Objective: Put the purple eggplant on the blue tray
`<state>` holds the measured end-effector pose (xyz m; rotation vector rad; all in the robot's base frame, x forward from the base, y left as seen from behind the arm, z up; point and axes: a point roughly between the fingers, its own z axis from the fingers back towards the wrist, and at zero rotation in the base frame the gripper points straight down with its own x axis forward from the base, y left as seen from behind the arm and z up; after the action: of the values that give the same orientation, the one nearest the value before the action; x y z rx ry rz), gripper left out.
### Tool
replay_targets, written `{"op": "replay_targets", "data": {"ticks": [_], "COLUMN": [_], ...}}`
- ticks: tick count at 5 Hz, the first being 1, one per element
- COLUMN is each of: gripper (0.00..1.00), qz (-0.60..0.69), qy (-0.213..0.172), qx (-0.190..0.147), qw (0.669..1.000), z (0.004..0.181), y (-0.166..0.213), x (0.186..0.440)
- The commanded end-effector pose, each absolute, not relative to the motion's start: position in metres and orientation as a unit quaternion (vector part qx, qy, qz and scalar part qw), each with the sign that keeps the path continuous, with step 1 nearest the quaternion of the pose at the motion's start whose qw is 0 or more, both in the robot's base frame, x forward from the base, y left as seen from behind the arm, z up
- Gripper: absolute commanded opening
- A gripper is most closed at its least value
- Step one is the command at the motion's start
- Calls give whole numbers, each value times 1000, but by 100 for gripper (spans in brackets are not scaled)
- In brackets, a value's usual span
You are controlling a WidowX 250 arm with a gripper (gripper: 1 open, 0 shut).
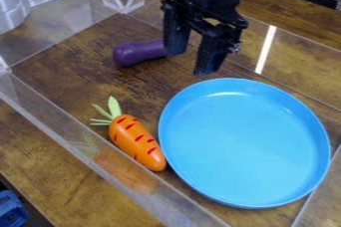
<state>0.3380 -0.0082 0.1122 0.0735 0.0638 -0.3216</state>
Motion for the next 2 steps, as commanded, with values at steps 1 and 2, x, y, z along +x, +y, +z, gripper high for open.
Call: {"op": "replay_targets", "data": {"ticks": [1,2], "gripper": [0,100], "qz": [-140,-125], "qy": [10,11], "qx": [47,52], "qw": [989,991], "z": [123,117], "y": [10,18], "x": [351,358]}}
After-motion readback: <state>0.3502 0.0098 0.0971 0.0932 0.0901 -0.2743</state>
